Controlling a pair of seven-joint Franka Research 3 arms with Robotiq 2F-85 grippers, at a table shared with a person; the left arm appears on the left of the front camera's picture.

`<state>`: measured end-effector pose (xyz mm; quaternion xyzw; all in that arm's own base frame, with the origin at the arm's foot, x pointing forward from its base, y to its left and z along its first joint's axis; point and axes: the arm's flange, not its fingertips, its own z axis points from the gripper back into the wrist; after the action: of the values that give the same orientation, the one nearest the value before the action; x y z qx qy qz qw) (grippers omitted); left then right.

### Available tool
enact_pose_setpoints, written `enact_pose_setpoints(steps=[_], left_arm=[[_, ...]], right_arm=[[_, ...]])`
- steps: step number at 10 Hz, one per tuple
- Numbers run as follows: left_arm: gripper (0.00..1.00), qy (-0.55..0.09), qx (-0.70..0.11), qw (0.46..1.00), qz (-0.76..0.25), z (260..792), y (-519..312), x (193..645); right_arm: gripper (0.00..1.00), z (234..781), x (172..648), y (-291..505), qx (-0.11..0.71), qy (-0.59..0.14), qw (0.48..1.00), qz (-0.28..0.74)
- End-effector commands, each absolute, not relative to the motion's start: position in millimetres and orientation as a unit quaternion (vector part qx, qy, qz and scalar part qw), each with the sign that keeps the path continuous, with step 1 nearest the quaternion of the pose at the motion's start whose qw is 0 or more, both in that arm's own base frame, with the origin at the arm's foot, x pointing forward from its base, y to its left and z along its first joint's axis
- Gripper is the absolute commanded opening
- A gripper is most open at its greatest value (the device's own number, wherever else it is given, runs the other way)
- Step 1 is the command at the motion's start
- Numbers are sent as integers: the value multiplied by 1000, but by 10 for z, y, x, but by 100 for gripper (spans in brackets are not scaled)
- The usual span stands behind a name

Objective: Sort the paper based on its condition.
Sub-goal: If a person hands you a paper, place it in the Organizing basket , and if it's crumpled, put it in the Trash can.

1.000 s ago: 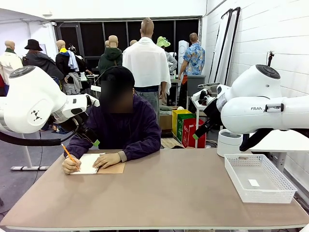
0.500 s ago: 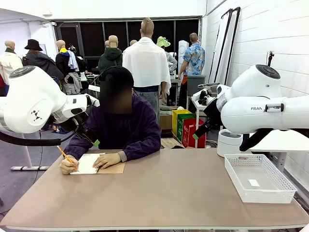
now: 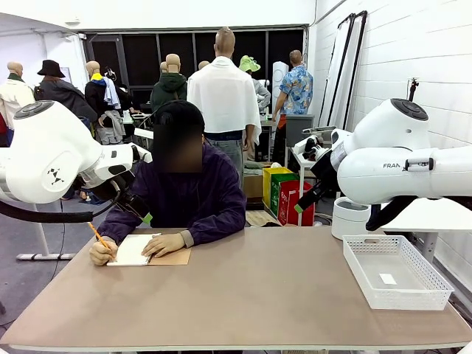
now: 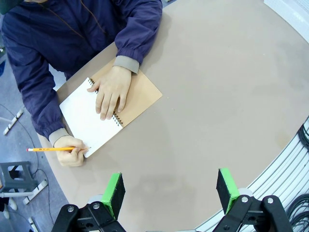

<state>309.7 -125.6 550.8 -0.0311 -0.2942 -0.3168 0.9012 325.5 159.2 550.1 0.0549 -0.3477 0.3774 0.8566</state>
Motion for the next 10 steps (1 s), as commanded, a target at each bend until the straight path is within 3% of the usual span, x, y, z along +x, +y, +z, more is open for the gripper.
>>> enact_pose_setpoints(steps=[1,10], left_arm=[[100,-292,-30,902,-317,5505,-1250,3096],[100,-292,-30,902,-317,5505,-1250,3096]], right_arm=[[100,5494,3261,1576,56,-345,857,379],[100,5494,3261,1576,56,-345,857,379]])
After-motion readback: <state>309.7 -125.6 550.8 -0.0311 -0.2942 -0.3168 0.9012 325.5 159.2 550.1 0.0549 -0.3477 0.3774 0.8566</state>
